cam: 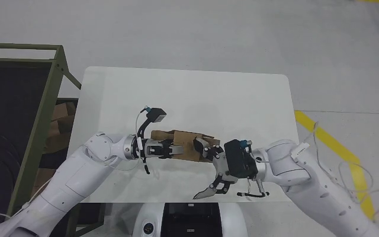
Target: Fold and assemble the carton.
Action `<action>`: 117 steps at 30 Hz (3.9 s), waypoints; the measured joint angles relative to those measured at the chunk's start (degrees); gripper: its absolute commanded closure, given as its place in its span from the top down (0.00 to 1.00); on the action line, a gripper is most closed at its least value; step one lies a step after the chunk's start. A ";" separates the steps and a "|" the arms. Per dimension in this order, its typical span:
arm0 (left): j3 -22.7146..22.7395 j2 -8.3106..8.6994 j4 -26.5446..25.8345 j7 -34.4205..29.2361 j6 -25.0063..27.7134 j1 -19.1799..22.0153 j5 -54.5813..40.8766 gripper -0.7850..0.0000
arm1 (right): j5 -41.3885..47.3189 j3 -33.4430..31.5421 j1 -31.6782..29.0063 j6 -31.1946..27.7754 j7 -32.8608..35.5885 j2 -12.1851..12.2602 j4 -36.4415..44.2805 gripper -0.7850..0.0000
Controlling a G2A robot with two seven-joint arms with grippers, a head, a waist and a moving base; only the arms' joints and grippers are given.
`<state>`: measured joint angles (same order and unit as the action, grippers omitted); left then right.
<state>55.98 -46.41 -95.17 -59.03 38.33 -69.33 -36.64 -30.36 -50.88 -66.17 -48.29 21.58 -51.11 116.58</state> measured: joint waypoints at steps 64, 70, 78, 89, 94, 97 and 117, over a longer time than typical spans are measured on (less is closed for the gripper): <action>4.77 -3.92 0.83 -15.26 -8.33 -0.63 -15.51 0.00 | -25.93 -24.44 -24.09 1.32 -14.74 1.80 12.09 1.00; 5.61 -4.38 0.86 -15.67 -8.73 -1.03 -15.10 0.00 | -30.81 -22.88 -24.61 4.99 -15.96 1.33 12.14 1.00; 6.40 -5.02 0.72 -16.21 -9.27 -1.40 -14.72 0.00 | -35.08 -21.42 -25.37 8.50 -15.75 0.93 13.12 0.82; 7.65 -5.77 0.64 -16.92 -9.98 -2.10 -14.29 0.00 | -38.03 -20.81 -25.30 10.64 -15.76 0.52 13.75 0.56; 8.09 -6.07 0.44 -17.35 -10.42 -2.32 -14.08 0.00 | -39.11 -20.96 -25.55 11.99 -16.03 0.36 14.10 0.59; 8.29 -6.25 0.20 -17.64 -10.70 -2.49 -13.69 0.00 | -39.08 -21.27 -25.55 12.10 -16.10 0.30 14.04 0.58; 9.57 -7.25 -0.01 -18.87 -11.93 -3.03 -12.38 0.00 | -41.92 -21.37 -25.64 11.93 -15.89 -0.13 14.11 0.24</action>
<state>65.55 -53.66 -95.18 -77.90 26.40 -72.35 -49.02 -72.28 -72.25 -91.81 -36.36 5.69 -51.24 130.69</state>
